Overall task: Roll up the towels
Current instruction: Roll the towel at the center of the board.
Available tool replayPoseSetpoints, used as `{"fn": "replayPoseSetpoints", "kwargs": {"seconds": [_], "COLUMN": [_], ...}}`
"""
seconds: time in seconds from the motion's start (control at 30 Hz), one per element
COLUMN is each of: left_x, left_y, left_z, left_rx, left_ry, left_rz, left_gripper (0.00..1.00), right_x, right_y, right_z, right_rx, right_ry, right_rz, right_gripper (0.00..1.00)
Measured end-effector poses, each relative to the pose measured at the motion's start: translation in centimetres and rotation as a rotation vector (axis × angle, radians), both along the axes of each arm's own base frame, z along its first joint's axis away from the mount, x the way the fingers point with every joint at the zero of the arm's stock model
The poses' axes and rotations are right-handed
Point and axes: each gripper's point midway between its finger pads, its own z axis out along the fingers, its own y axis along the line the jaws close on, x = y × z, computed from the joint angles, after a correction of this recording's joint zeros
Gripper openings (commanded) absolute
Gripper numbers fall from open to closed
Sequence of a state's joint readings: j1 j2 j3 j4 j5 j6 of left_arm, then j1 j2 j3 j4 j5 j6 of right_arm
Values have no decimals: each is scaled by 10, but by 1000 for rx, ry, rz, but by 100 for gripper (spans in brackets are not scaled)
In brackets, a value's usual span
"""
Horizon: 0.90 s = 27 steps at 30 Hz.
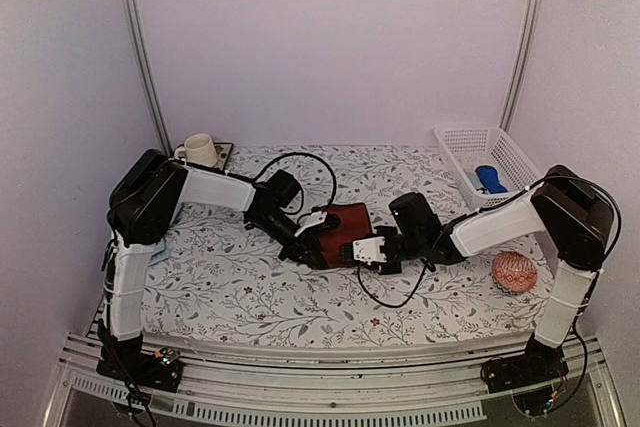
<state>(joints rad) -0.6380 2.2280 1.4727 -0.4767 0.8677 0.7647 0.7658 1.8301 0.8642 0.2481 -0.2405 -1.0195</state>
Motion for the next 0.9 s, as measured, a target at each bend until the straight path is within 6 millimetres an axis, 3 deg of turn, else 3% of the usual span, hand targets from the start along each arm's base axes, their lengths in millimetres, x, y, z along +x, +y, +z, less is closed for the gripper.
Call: {"fn": "replayPoseSetpoints", "kwargs": {"seconds": [0.37,0.6,0.9], "left_x": [-9,-24,-43], "left_y": [8,17,20], "left_z": [-2,-1,3], "left_rx": [7,29,90], "left_ry": [4,20,52], "left_rz": [-1,2,26], "left_gripper": [3,14,47], "right_x": [2,-19,-49], "right_y": [11,17,15], "right_z": [0,-4,-5], "right_rx": [-3,-3,-6], "right_ry": [186,397,597], "right_rz": [-62,-69,-44], "right_gripper": [14,10,10]}}
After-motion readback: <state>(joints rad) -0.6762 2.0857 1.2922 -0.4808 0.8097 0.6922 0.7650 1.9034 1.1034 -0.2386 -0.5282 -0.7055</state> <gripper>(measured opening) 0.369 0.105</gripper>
